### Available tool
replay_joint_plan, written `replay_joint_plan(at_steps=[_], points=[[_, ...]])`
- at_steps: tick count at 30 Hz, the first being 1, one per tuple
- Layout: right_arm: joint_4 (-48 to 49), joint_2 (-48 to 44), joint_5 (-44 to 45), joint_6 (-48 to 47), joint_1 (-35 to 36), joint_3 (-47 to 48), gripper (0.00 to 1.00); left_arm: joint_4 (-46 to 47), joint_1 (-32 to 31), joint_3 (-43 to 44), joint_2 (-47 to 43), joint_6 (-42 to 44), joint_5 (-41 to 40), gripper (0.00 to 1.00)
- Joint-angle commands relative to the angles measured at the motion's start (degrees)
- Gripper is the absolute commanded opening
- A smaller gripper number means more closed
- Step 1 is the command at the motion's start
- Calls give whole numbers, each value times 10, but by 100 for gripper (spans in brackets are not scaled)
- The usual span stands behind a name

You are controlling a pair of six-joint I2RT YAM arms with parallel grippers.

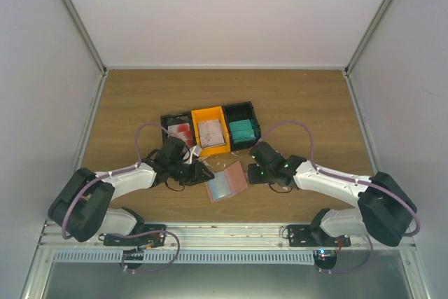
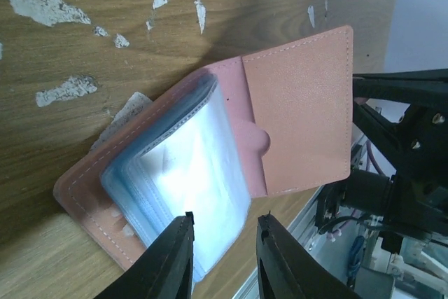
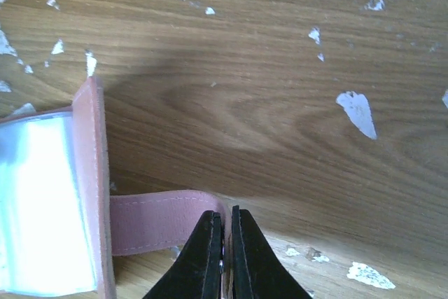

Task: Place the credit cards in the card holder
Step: Open the card holder at the center of the board.

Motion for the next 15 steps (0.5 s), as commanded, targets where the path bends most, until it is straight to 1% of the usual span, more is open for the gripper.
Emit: replay_joint_plan(at_steps=[1,5,11,15], points=[[-3,2,16,13,0,-16,0,56,-6,-12,19,-16,10,28],[3,11,16,15,0,-26,1,74,-12,-19,41,-26,18,28],[7,17,18,16,0,-33,1,84,-21,-18,70,-31,18,31],[13,4,16,10,0,-33,1,94,-26,-12,79,-31,22,30]])
